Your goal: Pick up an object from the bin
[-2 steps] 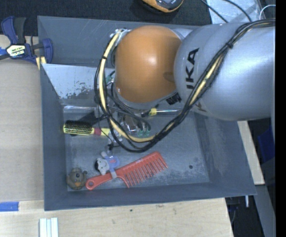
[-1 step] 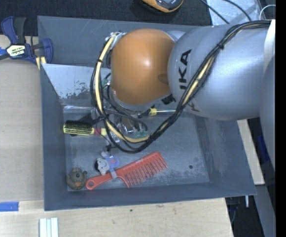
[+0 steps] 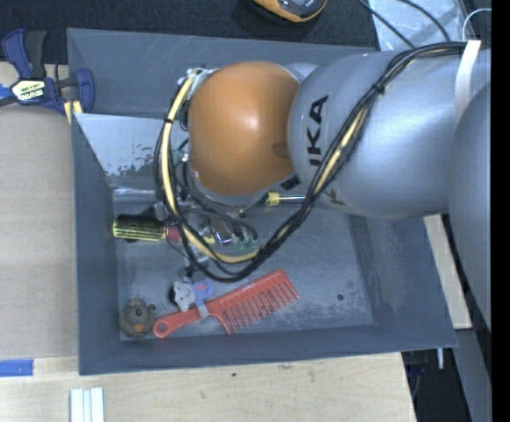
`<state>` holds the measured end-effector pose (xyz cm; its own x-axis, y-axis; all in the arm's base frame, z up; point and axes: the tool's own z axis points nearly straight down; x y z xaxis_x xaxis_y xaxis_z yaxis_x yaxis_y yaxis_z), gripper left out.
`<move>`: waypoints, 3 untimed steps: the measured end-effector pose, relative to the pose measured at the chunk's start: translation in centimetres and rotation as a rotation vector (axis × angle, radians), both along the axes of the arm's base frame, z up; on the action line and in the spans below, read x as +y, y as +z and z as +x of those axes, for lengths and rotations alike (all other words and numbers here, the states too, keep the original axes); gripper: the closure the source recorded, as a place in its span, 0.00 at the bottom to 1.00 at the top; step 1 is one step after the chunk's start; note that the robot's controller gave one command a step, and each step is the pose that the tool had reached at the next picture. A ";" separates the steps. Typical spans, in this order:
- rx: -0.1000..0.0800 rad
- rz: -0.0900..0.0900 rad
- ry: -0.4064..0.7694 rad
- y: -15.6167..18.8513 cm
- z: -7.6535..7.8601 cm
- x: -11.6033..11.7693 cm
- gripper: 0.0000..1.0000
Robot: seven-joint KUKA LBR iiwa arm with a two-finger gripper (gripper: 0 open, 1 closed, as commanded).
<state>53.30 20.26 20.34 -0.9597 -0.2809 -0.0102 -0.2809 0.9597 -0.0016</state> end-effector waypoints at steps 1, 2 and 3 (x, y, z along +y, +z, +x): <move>0.003 -0.001 0.087 -8.1 2.6 -1.2 0.00; -0.001 -0.002 0.120 -7.5 -0.3 -4.6 0.00; 0.000 -0.003 0.388 -11.1 -3.1 -3.4 0.00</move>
Offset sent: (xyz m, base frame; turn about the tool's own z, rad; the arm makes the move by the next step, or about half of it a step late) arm -0.0037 -0.0447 -0.0750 -0.1234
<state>50.21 16.82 9.25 -0.7821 -0.6231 -0.0091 -0.6231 0.7821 -0.0040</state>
